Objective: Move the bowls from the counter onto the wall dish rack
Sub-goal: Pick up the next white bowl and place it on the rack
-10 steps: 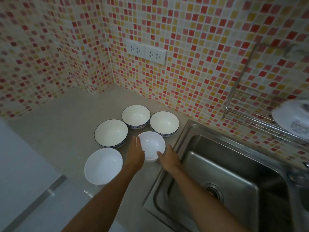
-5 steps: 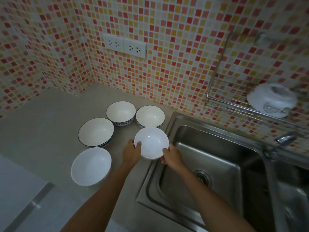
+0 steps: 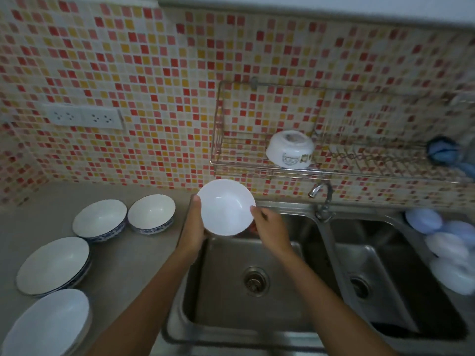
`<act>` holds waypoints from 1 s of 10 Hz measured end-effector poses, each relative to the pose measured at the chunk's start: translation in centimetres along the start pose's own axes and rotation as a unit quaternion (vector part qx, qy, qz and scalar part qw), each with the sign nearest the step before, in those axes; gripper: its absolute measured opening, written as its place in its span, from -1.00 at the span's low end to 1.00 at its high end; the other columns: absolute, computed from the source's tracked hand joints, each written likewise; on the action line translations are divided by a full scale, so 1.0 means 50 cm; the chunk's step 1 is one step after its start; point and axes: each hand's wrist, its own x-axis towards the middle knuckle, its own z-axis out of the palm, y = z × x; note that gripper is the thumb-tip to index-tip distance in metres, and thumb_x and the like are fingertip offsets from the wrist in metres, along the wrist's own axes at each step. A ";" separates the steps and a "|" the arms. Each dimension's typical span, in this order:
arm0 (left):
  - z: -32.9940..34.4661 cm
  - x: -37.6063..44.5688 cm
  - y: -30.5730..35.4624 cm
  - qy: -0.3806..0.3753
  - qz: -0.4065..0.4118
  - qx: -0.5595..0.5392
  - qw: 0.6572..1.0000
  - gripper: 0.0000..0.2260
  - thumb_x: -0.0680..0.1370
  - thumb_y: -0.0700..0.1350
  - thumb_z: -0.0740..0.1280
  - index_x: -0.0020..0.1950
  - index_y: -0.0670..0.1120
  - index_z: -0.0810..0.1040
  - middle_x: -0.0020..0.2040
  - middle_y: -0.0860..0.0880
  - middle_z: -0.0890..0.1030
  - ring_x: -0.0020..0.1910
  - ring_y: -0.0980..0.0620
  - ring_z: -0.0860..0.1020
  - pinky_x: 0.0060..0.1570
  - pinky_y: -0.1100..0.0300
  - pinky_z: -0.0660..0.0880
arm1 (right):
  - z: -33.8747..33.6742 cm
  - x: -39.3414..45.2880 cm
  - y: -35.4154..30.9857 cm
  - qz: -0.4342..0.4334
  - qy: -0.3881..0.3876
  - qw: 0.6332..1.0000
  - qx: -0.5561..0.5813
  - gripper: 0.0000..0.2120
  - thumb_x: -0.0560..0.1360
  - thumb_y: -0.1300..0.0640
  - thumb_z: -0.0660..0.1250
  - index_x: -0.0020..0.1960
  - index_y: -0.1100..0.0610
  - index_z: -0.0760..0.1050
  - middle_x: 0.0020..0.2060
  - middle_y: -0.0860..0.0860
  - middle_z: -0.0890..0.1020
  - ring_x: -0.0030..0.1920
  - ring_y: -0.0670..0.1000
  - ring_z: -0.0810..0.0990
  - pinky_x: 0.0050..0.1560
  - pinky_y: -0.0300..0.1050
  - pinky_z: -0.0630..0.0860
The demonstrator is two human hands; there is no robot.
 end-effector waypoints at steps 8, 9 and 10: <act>0.279 0.084 0.236 0.074 0.391 0.372 0.838 -0.38 0.47 0.20 0.34 0.45 0.02 0.25 0.39 -0.05 0.34 0.33 -0.02 0.37 0.19 0.14 0.40 | -0.219 0.179 0.013 -0.295 0.220 0.858 -0.359 -0.56 0.61 0.05 0.07 0.30 0.31 0.49 0.25 0.20 0.56 0.32 0.15 0.50 0.35 0.20 0.40; 0.298 0.093 0.207 0.084 0.416 0.434 0.795 -0.30 0.39 0.10 0.47 0.44 -0.06 0.28 0.37 -0.09 0.36 0.33 -0.05 0.34 0.27 0.07 0.38 | -0.218 0.186 0.020 -0.305 0.223 0.858 -0.349 -0.56 0.61 0.05 0.06 0.28 0.31 0.50 0.24 0.21 0.57 0.31 0.15 0.52 0.30 0.21 0.45; 0.308 0.112 0.187 0.086 0.407 0.468 0.780 -0.26 0.32 0.04 0.55 0.41 -0.11 0.32 0.33 -0.13 0.41 0.31 -0.11 0.35 0.31 0.02 0.32 | -0.221 0.189 0.029 -0.322 0.228 0.849 -0.352 -0.57 0.61 0.06 0.06 0.28 0.30 0.51 0.24 0.21 0.57 0.31 0.14 0.52 0.32 0.22 0.43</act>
